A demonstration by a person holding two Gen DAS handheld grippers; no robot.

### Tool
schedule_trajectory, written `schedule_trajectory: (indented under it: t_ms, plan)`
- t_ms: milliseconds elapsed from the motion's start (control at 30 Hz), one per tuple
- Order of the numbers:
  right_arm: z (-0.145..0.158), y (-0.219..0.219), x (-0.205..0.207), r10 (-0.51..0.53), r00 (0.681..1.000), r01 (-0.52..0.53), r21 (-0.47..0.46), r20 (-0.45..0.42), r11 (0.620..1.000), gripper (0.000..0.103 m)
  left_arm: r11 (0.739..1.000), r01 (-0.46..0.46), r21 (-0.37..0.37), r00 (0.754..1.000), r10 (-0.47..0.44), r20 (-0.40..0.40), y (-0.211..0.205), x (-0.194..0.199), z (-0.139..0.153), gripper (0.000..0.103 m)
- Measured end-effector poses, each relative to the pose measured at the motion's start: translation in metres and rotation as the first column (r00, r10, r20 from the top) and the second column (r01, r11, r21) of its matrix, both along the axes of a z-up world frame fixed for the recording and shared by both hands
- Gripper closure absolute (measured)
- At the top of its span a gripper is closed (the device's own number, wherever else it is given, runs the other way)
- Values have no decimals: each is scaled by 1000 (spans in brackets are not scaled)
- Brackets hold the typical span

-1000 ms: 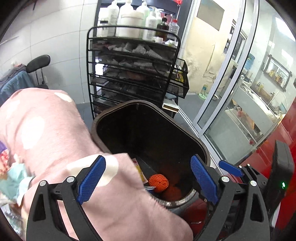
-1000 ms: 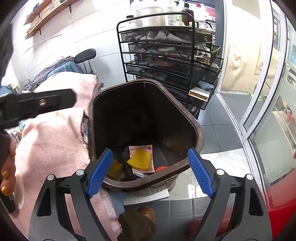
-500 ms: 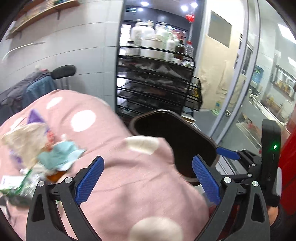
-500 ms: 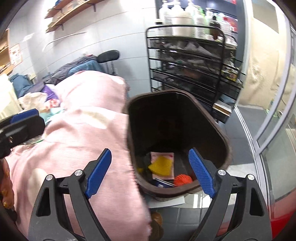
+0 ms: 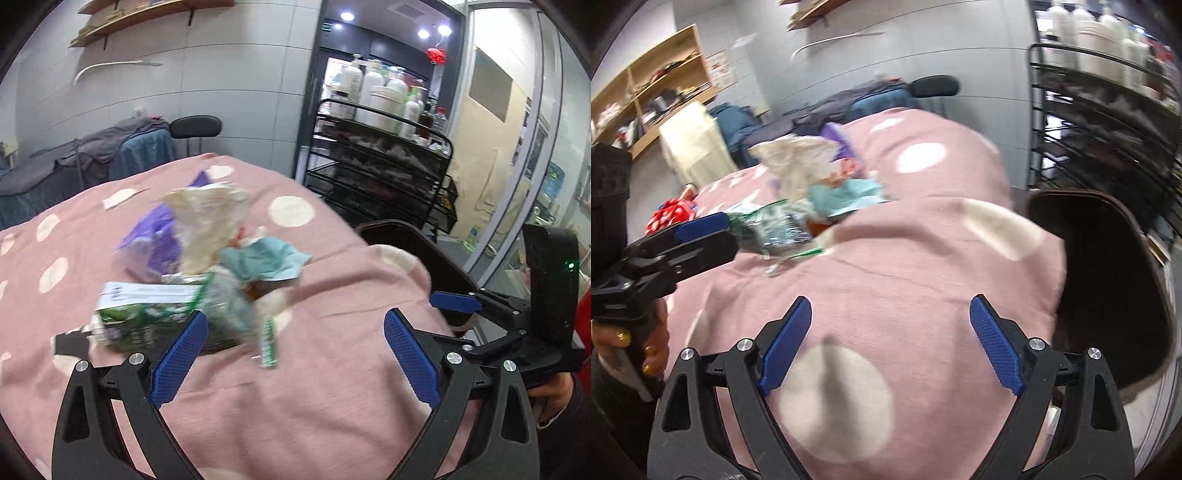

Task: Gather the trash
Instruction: 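Move both tools back over the remaining trash on the bed, then grasp the clear plastic bag with the right tool while the left tool approaches the green carton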

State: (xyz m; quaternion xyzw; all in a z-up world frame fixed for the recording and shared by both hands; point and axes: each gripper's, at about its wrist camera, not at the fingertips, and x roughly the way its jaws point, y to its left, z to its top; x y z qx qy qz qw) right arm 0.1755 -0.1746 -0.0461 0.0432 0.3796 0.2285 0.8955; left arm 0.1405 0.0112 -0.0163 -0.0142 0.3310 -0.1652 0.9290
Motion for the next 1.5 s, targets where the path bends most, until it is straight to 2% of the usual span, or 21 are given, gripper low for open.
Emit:
schedule_trajectory:
  t_ms: [200,333,500,800,900,1000,1133,1267,1367,1500]
  plan:
    - [6,55,3,120,993,-120,-32,0,992,16,996,-86,-17,996,85,-18,50,-3,-5,8]
    - [11,87,9,222,975,-223,-34,-21,974,16,993,-115,-14,993,114,-26,74,-3,-7,8]
    - [7,122,27,320,945,-325,-87,-61,942,16,994,-103,-21,994,102,-43,95,-2,-9,8]
    - [-1,161,55,357,927,-371,-147,-117,917,17,999,-50,-4,994,49,-95,114,17,-19,8]
    - [-5,172,61,356,925,-376,-175,-135,910,24,1000,-19,6,993,19,-115,115,30,-20,8]
    - [-8,176,64,350,924,-374,-186,-151,908,38,999,24,27,992,-20,-122,111,40,-20,8]
    - [-9,167,65,336,927,-363,-177,-164,915,65,994,84,63,988,-75,-139,106,54,-21,8]
    - [-7,150,62,313,936,-337,-159,-161,928,85,987,138,81,977,-122,-177,104,65,-23,8]
    - [-4,138,60,292,944,-311,-122,-152,942,90,976,192,100,967,-171,-187,99,72,-25,8]
    - [0,129,53,275,951,-288,-89,-138,953,90,961,258,97,946,-231,-226,93,83,-29,8]
